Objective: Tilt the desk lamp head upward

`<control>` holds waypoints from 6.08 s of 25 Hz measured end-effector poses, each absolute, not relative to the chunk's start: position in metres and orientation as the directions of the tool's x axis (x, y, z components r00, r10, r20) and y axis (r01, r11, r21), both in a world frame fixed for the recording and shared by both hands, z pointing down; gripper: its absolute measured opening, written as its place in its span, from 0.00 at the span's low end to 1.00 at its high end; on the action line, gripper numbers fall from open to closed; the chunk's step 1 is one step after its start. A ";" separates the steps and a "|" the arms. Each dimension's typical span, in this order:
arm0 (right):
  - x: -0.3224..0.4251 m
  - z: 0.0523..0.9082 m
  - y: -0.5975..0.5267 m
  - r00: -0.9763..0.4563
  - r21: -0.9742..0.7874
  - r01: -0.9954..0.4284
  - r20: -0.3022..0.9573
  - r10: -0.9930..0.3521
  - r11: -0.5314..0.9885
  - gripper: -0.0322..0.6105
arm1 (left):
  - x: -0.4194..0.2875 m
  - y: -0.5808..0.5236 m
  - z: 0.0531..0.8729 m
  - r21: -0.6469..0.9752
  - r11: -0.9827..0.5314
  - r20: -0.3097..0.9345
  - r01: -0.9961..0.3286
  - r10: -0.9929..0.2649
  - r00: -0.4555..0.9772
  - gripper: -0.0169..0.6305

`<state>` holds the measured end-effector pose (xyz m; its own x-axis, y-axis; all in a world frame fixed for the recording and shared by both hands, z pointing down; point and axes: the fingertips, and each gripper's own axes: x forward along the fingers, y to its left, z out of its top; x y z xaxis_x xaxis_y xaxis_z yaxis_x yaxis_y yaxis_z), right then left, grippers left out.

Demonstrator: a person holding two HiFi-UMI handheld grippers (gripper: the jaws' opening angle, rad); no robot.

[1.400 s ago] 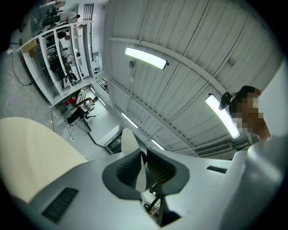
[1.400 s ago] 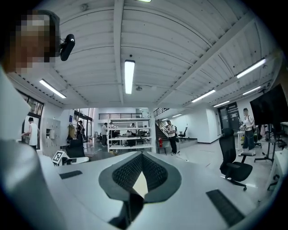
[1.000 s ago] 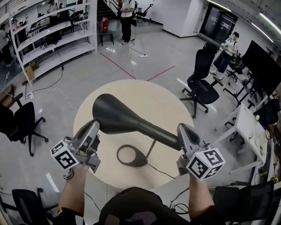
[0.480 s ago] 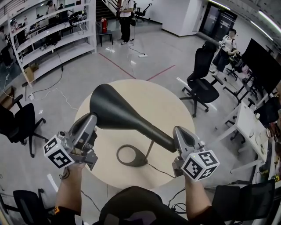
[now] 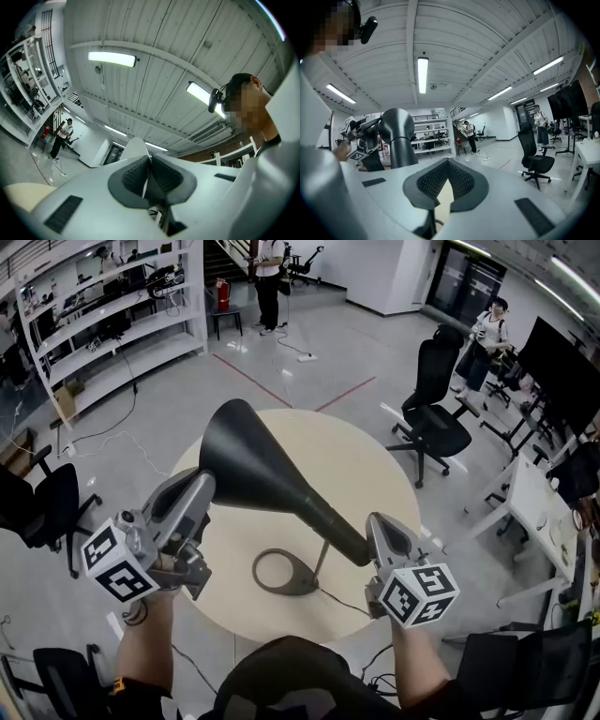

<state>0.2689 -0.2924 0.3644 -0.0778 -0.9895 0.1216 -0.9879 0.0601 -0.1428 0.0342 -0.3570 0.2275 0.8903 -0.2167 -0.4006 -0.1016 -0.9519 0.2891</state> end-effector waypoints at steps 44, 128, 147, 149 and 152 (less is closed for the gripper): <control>0.251 0.396 -0.209 0.206 -0.048 -0.976 0.123 -0.971 -0.213 0.07 | -0.015 -0.297 0.208 0.157 -0.939 -0.438 -0.305 -0.343 0.831 0.13; 0.033 0.523 0.221 -0.198 -0.051 -0.980 0.240 -0.950 0.191 0.07 | -0.089 0.191 0.549 0.137 -0.693 0.243 -0.708 -0.669 0.702 0.10; 0.019 0.475 0.188 -0.183 -0.049 -0.983 0.197 -0.963 0.177 0.07 | -0.092 0.157 0.479 0.092 -0.640 0.176 -0.763 -0.743 0.645 0.10; 0.022 0.472 0.188 -0.182 -0.048 -0.983 0.189 -0.965 0.176 0.07 | -0.090 0.159 0.479 0.089 -0.639 0.174 -0.764 -0.745 0.644 0.10; 0.026 0.463 0.185 -0.180 -0.038 -0.984 0.169 -0.969 0.176 0.07 | -0.087 0.160 0.474 0.077 -0.640 0.162 -0.765 -0.749 0.643 0.10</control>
<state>0.0255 0.1853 0.4627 -0.1796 -0.9690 0.1694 -0.9837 0.1757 -0.0382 -0.0869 0.1604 0.4738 0.6426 -0.7490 0.1617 -0.7649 -0.6396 0.0768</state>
